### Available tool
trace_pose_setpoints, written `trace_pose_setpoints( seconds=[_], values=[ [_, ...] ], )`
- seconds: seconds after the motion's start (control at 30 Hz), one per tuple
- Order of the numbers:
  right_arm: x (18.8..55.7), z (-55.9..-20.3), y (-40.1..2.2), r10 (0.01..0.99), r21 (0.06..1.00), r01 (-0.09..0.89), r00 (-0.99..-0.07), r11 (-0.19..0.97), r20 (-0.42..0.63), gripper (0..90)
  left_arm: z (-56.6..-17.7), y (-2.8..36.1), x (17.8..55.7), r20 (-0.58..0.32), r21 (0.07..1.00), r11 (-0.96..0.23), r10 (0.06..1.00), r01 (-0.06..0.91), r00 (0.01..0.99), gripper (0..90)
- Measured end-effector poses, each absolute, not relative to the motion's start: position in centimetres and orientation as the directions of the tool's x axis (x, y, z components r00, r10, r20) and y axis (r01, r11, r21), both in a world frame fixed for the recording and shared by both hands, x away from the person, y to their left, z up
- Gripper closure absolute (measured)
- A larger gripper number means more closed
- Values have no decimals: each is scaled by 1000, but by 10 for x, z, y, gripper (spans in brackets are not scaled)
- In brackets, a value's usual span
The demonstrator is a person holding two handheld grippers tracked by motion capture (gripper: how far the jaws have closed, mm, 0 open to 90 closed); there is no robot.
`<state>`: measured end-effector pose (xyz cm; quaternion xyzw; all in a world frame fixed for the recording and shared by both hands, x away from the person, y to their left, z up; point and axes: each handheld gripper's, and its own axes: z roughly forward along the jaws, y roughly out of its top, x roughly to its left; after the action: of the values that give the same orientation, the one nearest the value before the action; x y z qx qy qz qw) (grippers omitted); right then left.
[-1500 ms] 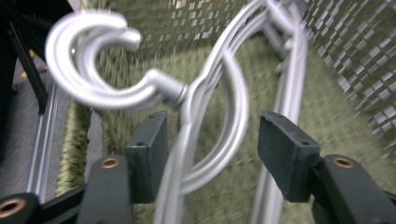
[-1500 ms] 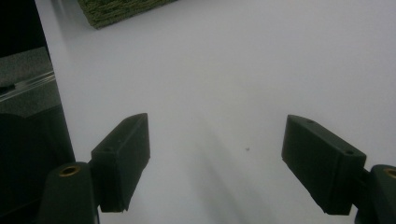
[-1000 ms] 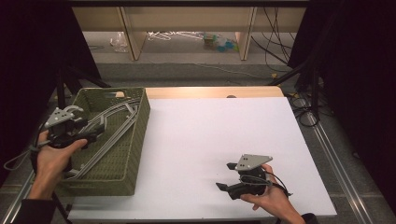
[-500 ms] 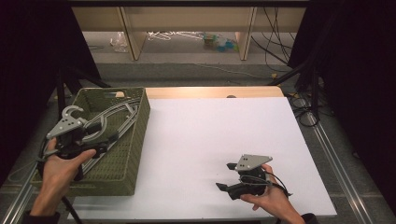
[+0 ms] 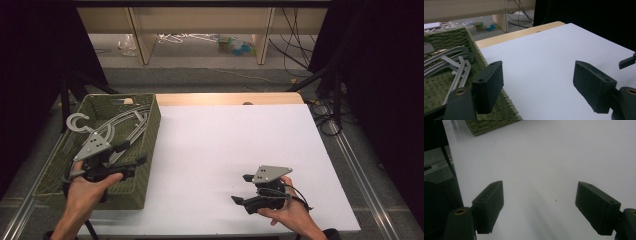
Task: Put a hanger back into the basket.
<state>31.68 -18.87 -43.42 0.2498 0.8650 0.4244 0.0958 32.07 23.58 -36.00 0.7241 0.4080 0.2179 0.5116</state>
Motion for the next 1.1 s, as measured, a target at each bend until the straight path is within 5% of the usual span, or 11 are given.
trace_pose_setpoints(
  seconds=[1.1],
  values=[
    [315, -433, -188, 505, 805, 321, -863, 499, 31, 211, -421, 164, 289, -79, 938, -191, 694, 289, 716, 208]
  ],
)
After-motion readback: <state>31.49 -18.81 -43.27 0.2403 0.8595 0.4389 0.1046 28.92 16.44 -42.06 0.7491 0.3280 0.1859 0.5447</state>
